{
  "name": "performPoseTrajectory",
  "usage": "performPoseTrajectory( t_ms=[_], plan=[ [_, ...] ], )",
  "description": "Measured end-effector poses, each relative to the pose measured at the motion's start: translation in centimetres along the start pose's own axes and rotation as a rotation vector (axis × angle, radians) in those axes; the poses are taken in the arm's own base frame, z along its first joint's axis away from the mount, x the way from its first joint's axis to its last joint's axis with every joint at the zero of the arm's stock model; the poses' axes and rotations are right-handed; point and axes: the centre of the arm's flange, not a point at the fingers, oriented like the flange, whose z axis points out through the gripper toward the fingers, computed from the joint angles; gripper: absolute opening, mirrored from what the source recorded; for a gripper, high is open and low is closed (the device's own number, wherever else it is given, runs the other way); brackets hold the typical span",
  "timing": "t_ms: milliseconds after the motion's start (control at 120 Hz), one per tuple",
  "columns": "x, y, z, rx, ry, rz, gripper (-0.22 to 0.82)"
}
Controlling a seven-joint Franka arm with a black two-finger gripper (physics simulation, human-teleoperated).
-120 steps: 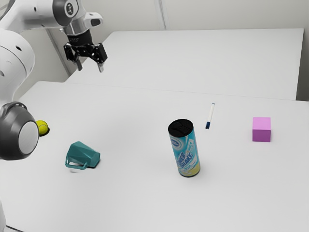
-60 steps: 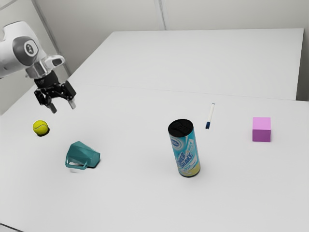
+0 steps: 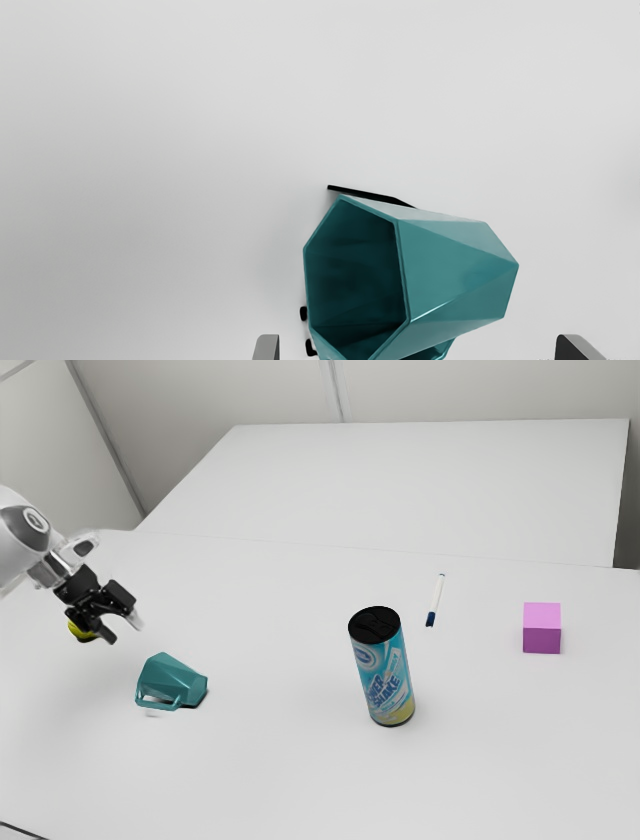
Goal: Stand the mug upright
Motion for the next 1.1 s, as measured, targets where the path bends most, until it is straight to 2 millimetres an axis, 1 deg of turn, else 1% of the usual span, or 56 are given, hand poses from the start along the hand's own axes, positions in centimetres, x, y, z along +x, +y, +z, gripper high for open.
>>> performPoseTrajectory(
  t_ms=[108,308,417,583,758,1100],
  plan=[
    [-0.2,-1.3,1.5,-0.041,0.008,0.034,0.6],
    [-0.4,-2.5,3.8,-0.105,0.024,0.098,0.6],
    [-0.6,-3.2,4.7,-0.136,0.037,0.123,0.6],
    [-0.9,-4.0,5.4,-0.184,0.064,0.153,0.6],
    [-1.2,-3.9,6.8,-0.257,0.094,0.17,0.6],
    [-1.6,-3.0,8.5,-0.349,0.124,0.208,0.6]
  ],
)
